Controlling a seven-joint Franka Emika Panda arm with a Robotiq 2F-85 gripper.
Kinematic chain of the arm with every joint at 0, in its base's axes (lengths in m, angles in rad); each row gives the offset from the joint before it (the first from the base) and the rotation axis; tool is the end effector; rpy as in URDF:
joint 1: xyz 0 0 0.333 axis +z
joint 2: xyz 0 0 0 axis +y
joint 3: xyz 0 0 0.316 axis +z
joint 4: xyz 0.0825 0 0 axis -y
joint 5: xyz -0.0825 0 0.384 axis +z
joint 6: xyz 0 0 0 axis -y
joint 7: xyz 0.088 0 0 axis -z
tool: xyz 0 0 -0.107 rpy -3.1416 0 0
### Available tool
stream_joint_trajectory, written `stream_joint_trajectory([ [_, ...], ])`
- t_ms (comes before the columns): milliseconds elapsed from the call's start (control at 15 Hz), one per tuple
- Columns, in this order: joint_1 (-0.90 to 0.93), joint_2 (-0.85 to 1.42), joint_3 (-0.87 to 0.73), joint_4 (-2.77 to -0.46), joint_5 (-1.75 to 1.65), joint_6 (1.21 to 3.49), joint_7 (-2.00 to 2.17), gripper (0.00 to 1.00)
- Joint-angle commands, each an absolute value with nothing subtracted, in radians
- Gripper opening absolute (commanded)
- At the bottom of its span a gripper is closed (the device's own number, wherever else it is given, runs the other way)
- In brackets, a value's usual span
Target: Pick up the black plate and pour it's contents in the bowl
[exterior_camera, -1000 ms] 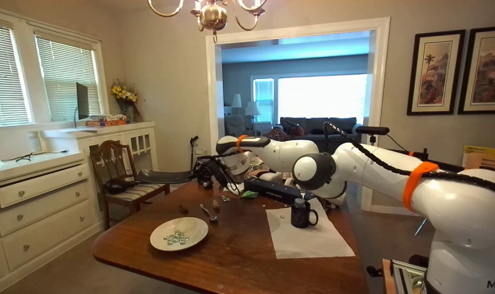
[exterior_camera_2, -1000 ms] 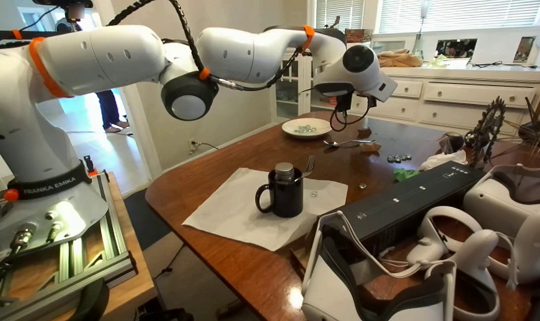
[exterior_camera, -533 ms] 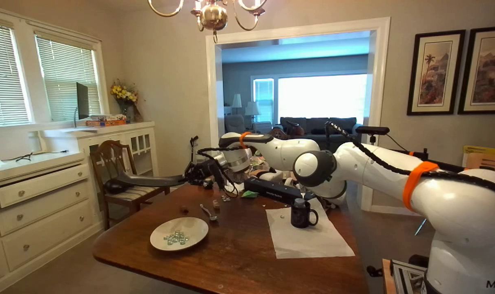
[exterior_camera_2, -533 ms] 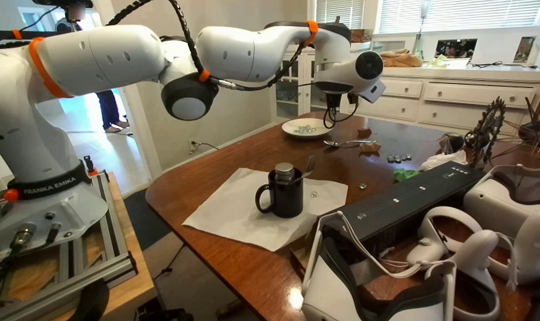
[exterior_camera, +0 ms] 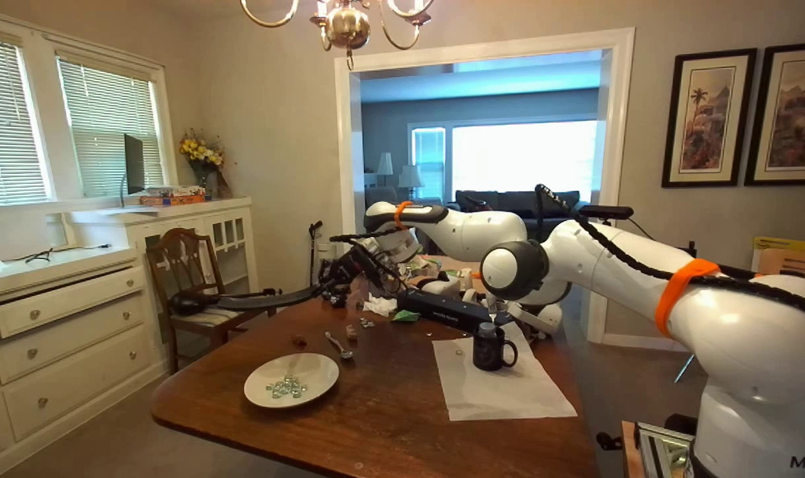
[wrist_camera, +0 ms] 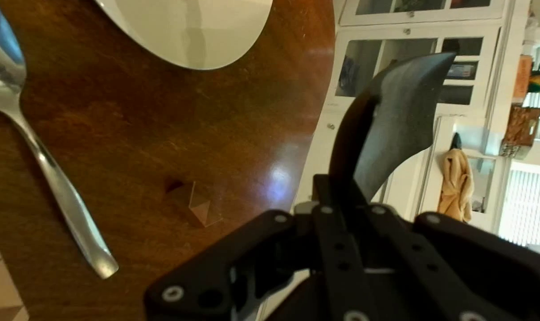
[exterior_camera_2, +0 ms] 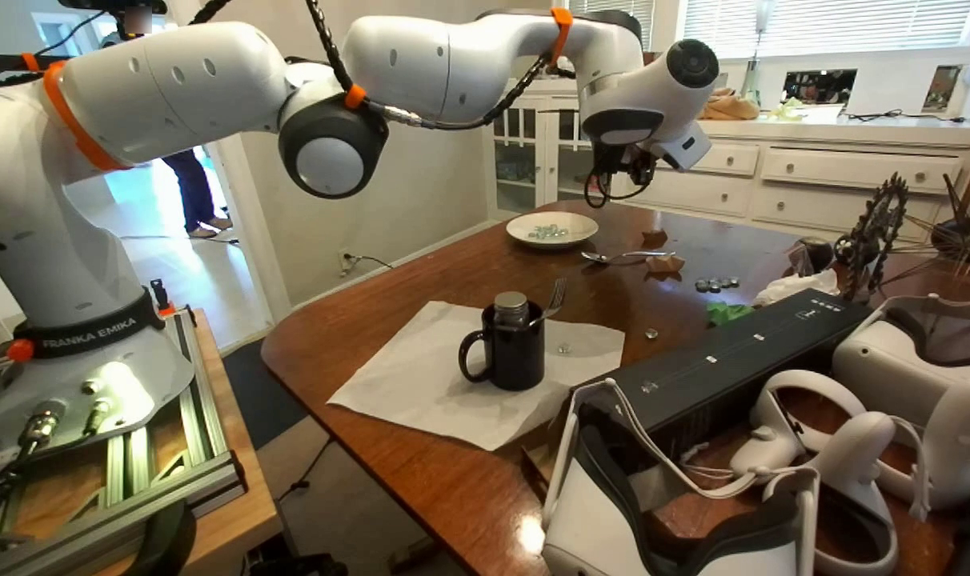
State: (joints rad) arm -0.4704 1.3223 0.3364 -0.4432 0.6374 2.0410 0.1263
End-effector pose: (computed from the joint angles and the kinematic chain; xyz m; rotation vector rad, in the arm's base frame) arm 0.7929 -0.2692 0.2942 -2.0495 0.8480 -0.4382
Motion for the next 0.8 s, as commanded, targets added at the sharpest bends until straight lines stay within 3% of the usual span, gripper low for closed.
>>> stream_joint_trajectory([
  [0,-0.457,1.266,0.272,-0.459,0.589,1.990,0.236,0.02],
  [133,-0.463,1.285,0.291,-0.445,0.600,2.008,0.201,0.02],
  [200,-0.462,1.279,0.289,-0.446,0.597,2.005,0.207,0.08],
  [333,-0.463,1.279,0.288,-0.448,0.597,2.005,0.206,0.08],
  [400,-0.445,1.284,0.277,-0.450,0.584,2.021,0.205,0.02],
  [733,-0.424,1.353,0.263,-0.417,0.574,2.054,0.220,0.02],
])
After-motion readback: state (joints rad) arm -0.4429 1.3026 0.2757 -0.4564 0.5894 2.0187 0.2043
